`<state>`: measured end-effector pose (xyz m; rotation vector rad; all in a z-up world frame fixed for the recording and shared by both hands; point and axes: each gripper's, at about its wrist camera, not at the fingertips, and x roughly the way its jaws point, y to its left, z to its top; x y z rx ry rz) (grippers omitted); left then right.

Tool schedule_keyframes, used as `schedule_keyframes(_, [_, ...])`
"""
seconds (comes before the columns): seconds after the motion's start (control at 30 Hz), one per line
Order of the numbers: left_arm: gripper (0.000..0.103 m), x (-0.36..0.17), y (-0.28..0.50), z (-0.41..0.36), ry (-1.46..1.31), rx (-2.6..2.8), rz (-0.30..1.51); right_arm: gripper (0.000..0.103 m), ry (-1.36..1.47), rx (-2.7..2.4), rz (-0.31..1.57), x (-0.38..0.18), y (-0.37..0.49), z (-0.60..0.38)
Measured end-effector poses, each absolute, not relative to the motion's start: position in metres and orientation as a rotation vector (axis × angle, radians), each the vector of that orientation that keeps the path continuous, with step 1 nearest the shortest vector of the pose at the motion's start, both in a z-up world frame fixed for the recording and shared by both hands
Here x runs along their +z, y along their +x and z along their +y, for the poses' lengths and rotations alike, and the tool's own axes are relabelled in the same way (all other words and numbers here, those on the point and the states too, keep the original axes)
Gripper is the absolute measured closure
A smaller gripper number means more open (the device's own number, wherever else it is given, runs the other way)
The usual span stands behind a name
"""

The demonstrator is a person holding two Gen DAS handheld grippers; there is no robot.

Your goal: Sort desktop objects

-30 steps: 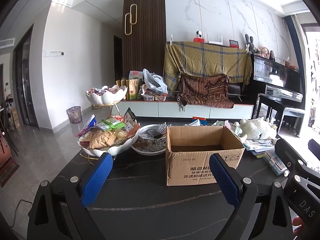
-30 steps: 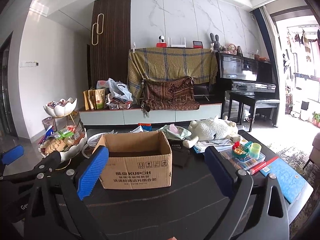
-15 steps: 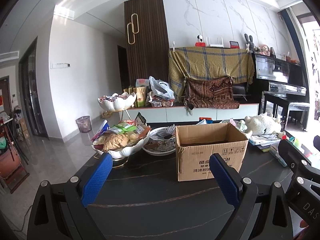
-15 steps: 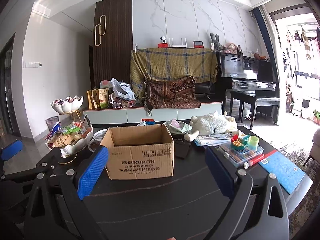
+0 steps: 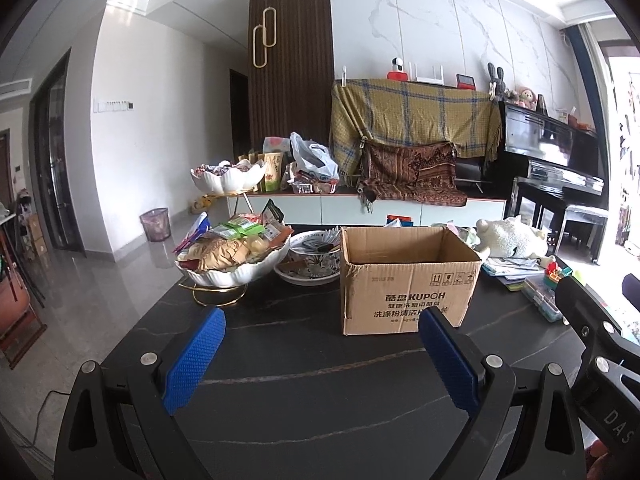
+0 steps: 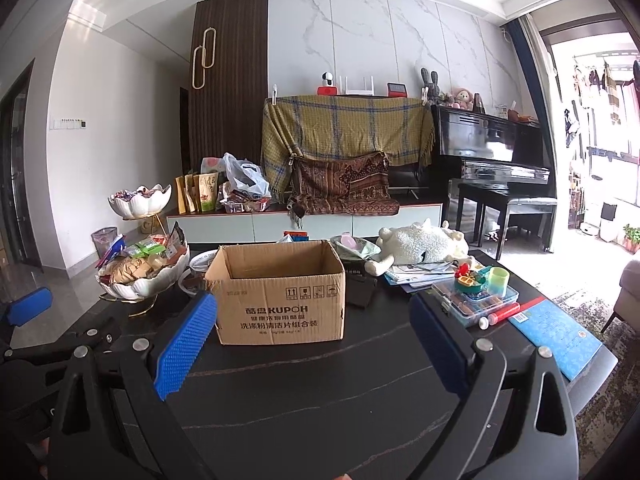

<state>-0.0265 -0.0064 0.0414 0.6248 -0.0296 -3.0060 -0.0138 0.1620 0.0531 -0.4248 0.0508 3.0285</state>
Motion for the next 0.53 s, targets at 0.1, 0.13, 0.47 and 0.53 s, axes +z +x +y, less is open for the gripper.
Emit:
schedule_keyframes(0.1, [0.007,0.0405,-0.0241,-0.0054,0.63,-3.002,-0.038,0.007,-0.428,3.025,0.034,0.0528,-0.0108,0.1611])
schedule_keyframes(0.13, [0.007,0.0404,-0.0235,-0.0052,0.632,-3.001,-0.041,0.007,-0.429,3.027,0.033,0.0526,-0.0099,0.161])
schedule_keyframes(0.47, [0.007,0.0411,-0.0204,-0.0048,0.619,-2.997,-0.062,0.007,-0.431,3.03,0.02,0.0527,-0.0055,0.1602])
schedule_keyframes(0.53, [0.007,0.0412,-0.0205,-0.0053,0.621,-3.0,-0.06,0.007,-0.431,3.028,0.015,0.0523,-0.006,0.1597])
